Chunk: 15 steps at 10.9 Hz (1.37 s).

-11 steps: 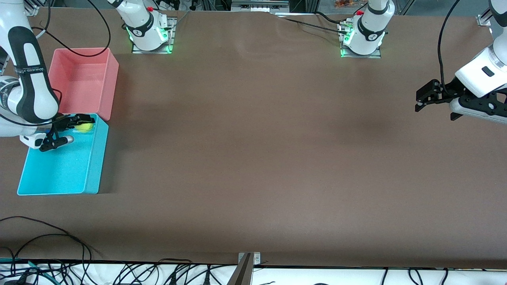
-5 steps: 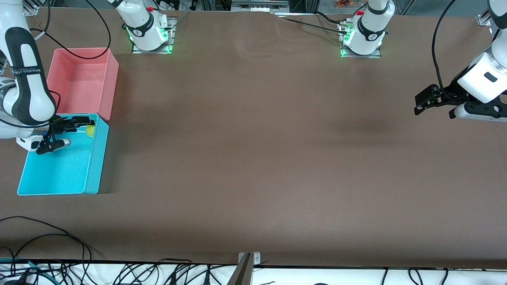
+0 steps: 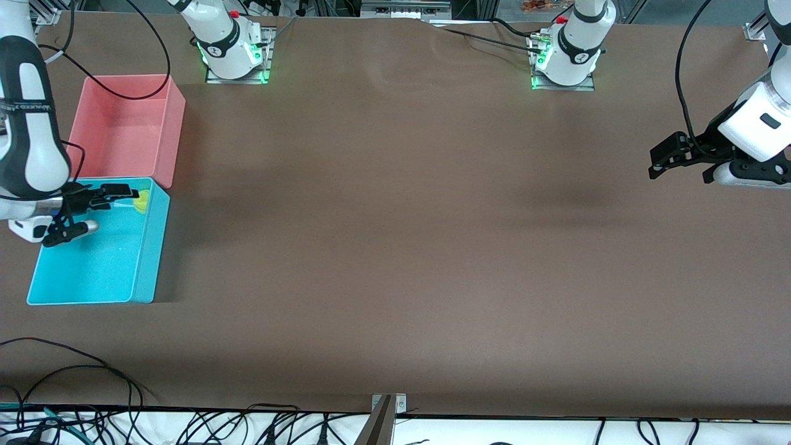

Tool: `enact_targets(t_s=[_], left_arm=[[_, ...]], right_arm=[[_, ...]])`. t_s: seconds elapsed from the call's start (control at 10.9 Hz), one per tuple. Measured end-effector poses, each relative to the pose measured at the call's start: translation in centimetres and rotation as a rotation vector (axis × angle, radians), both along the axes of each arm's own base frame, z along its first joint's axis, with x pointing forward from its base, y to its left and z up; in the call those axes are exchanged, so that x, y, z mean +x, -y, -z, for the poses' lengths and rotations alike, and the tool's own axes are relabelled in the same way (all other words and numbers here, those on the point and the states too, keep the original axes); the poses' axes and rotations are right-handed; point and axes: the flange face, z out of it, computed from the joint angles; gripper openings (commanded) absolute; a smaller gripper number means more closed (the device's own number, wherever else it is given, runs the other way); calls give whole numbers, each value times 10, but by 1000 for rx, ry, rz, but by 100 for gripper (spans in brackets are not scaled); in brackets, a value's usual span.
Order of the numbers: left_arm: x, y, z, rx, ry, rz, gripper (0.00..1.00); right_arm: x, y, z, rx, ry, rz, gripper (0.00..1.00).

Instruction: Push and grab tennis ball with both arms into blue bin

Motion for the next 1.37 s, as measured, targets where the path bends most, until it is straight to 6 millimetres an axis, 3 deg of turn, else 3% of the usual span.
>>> enact_targets(t_s=[0.18,0.37,0.73,1.19,1.37], left_arm=[[0,-2,-5,0,4,-3,100],[1,-2,-4,0,1,-2,100],[1,-3,-3,0,-7,-4,100],[1,-7,-3,0,-14,-11,100],[1,-6,-2,0,-23,-25,100]], right_arm=[[21,-15,-40,-16,0,20,100],[40,-48,-74,-72,-9,58,100],[67,-115,-120,-214,34,74,100],[80,-147,-170,-284,108,176,100],[80,-148,-196,-303,130,219,100]])
